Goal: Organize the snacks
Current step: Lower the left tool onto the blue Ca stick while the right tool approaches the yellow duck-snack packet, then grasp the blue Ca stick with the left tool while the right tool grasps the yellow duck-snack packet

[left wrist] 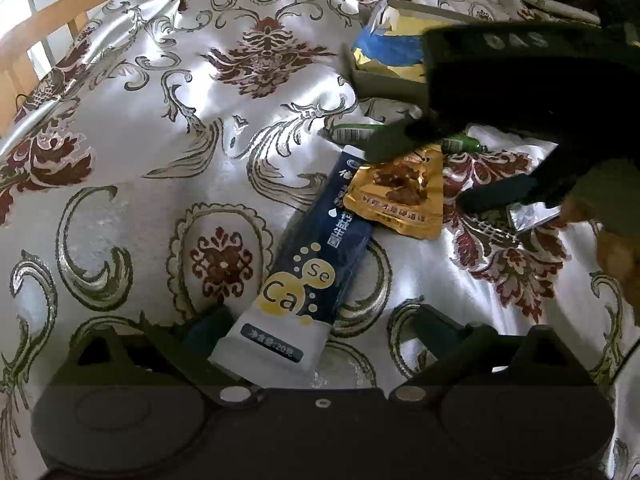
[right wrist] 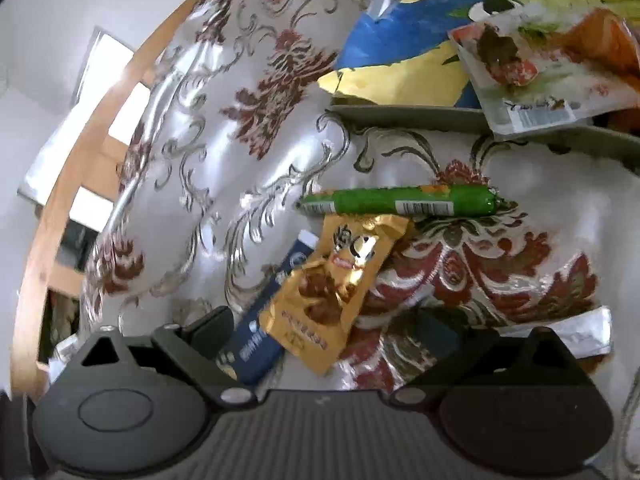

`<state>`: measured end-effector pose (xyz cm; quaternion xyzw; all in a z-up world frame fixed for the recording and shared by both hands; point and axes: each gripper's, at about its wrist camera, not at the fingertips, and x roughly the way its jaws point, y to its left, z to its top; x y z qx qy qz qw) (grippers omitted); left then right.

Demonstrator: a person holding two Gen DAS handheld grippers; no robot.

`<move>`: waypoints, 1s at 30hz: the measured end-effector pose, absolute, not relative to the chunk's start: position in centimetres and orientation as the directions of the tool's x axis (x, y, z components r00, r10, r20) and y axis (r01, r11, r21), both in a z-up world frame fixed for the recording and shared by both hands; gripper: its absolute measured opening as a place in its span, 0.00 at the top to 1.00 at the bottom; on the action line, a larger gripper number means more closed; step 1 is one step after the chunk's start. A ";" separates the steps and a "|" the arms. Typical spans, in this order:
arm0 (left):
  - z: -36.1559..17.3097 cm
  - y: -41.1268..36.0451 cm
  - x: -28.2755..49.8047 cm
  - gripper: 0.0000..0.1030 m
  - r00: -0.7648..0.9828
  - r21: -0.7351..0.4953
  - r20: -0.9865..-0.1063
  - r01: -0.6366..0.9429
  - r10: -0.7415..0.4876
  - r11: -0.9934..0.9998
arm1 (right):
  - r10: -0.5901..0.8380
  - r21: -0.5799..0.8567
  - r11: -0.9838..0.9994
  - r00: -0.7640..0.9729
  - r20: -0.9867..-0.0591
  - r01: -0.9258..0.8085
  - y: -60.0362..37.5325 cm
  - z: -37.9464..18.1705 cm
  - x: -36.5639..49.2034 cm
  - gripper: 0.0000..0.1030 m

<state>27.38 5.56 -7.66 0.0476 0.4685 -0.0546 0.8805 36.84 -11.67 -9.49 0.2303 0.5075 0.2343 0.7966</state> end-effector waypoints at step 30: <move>-6.7 5.9 27.3 0.50 0.611 -0.033 -0.783 0.150 -0.119 0.988 | 0.426 0.386 0.902 0.535 -0.729 -0.193 -9.2 -9.0 35.8 0.64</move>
